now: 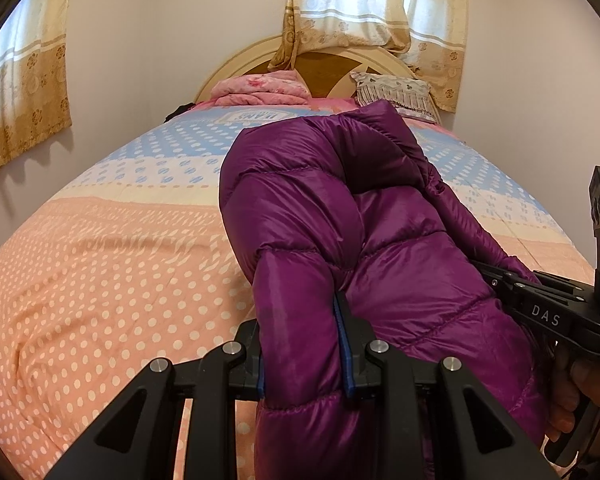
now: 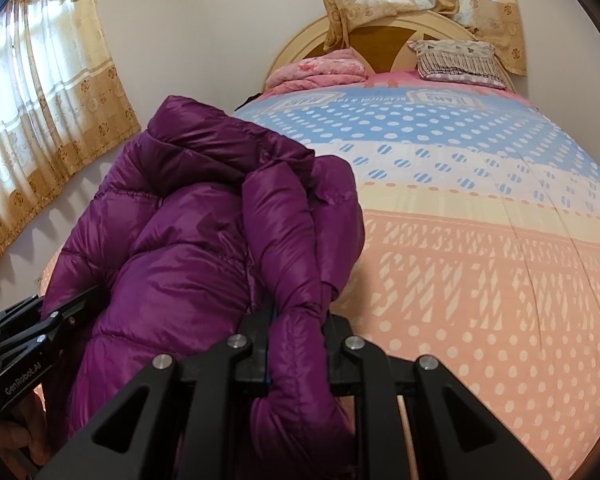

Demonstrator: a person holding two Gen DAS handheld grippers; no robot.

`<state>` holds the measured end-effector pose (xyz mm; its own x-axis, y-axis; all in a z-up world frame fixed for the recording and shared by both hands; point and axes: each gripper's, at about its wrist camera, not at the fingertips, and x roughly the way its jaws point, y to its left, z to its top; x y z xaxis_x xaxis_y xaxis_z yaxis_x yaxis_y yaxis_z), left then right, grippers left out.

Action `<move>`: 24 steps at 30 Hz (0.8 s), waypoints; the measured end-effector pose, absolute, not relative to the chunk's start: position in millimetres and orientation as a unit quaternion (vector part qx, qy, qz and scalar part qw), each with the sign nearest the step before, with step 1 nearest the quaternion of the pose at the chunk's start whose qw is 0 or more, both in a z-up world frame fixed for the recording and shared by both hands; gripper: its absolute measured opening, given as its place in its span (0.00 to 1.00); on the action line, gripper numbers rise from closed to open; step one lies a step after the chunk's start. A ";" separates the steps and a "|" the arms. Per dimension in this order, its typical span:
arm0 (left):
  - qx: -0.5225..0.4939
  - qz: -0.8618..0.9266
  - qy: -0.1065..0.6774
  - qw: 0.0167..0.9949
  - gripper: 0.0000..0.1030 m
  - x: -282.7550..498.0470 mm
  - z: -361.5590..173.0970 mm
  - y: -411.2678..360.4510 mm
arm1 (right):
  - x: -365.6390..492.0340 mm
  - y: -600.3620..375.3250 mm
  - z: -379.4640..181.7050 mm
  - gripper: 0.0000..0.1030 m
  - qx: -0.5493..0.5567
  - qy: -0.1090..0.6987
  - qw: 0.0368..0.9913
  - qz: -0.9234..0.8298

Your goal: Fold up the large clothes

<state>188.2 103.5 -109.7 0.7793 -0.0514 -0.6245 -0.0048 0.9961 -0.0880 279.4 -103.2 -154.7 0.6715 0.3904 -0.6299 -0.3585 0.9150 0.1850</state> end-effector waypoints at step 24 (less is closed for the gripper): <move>-0.050 -0.004 0.363 0.930 0.36 205.7 -141.4 112.3 | 292.7 -90.6 -177.8 0.18 0.028 0.380 0.903 0.197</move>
